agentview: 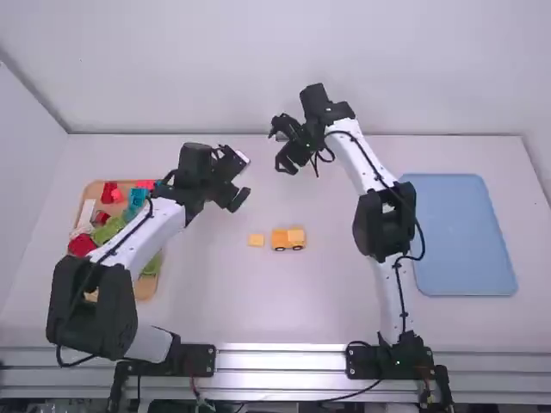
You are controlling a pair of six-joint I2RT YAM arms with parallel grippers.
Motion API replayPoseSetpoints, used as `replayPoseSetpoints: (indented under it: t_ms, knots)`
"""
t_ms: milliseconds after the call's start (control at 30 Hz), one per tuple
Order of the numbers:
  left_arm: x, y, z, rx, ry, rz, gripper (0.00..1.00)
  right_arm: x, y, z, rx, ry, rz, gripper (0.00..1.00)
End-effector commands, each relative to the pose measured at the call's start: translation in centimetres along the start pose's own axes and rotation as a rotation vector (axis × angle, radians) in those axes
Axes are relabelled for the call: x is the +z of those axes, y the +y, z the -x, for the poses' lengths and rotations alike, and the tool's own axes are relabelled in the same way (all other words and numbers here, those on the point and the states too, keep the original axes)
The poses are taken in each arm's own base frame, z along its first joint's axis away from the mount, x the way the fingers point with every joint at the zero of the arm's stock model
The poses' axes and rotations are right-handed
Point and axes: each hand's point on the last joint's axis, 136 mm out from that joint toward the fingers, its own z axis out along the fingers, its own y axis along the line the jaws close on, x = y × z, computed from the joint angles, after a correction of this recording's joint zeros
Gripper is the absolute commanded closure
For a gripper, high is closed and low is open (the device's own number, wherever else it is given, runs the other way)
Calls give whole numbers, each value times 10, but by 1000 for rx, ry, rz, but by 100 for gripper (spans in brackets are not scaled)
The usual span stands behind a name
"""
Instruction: Assemble lego blocks to make yellow taxi
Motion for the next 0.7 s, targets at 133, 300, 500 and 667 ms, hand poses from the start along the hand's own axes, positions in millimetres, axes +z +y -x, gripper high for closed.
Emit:
replayPoseSetpoints:
  t_ms: [133,300,500,667]
  knots:
    - [-4,-8,-4,-6,-20,-102,1,-45,10,4,11,-1,-53,2]
    - [-4,-14,-3,35,-36,-135,1,-40,-6,3,123,-94,-160,2]
    - [-3,-12,-1,73,-47,-121,1,-25,1,-30,147,-180,-401,2]
    - [-5,-20,-2,140,-55,-163,1,-69,27,-41,77,-250,-448,2]
